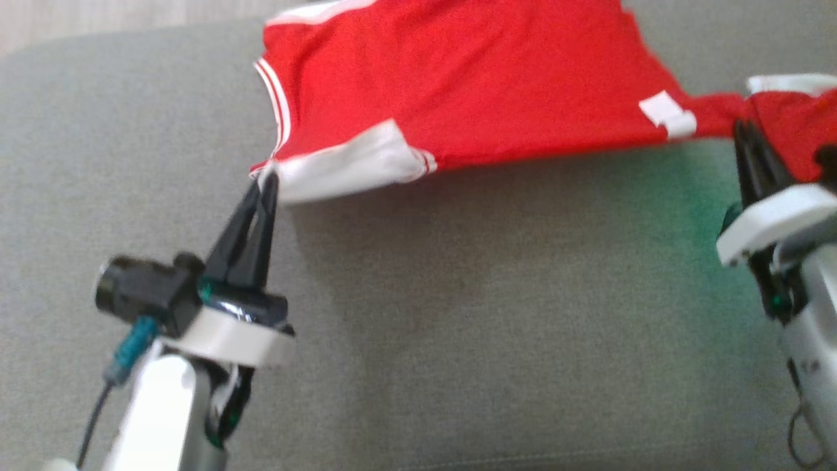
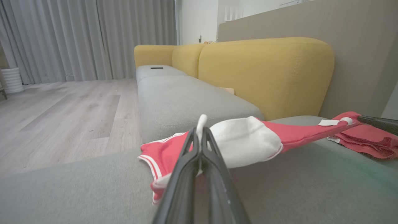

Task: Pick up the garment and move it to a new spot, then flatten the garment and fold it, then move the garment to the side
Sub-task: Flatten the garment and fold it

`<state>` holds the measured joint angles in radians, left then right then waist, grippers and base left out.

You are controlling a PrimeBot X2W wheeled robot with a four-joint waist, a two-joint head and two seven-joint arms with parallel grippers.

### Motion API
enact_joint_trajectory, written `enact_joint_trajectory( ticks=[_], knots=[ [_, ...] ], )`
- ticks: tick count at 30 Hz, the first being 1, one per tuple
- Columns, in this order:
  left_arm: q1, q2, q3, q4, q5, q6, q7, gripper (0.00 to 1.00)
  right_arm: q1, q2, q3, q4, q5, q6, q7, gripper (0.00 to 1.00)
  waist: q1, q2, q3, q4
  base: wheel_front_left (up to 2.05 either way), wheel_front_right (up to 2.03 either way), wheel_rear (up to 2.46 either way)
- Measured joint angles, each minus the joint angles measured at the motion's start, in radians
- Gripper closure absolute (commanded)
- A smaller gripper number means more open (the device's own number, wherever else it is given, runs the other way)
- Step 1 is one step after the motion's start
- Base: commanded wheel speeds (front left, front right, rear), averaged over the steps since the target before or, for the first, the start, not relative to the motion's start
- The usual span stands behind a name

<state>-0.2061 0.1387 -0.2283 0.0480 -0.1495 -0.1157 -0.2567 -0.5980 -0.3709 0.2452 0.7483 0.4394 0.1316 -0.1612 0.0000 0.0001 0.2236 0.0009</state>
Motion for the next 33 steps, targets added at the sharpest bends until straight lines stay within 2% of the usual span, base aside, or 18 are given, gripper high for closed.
enact_joint_trajectory(
  ticks=[8,14,18,23,28,33],
  knots=[
    [0.159,-0.018,-0.023,-0.051,0.034,-0.007,0.000,1.00,0.277,0.022,-0.102,-0.212,-0.035,0.000,0.091,1.00,0.0000,0.0000,-0.077,0.029,0.00,0.00,0.00],
    [0.273,-0.018,-0.029,-0.093,0.044,-0.008,0.000,1.00,0.487,0.069,-0.214,-0.414,-0.074,0.000,0.189,1.00,0.0000,0.0000,-0.096,0.039,0.00,0.00,0.00],
    [0.299,-0.018,-0.029,-0.106,0.044,-0.008,0.000,1.00,0.572,0.110,-0.280,-0.535,-0.101,0.000,0.250,1.00,0.0000,0.0000,-0.099,0.041,0.00,0.00,0.00],
    [0.237,-0.018,-0.038,-0.066,0.044,-0.009,0.000,1.00,0.576,0.146,-0.332,-0.604,-0.149,0.000,0.305,1.00,0.0000,0.0000,-0.075,0.041,0.00,0.00,0.00],
    [0.092,-0.018,-0.066,0.003,0.046,-0.009,0.000,1.00,0.524,0.157,-0.346,-0.605,-0.180,0.000,0.331,1.00,0.0000,0.0000,-0.036,0.040,0.00,0.00,0.00],
    [-0.084,-0.023,-0.083,0.078,0.072,-0.009,0.000,1.00,0.397,0.161,-0.347,-0.568,-0.195,0.000,0.337,1.00,0.0000,-0.0001,0.024,0.041,0.00,0.00,0.00]
  ],
)
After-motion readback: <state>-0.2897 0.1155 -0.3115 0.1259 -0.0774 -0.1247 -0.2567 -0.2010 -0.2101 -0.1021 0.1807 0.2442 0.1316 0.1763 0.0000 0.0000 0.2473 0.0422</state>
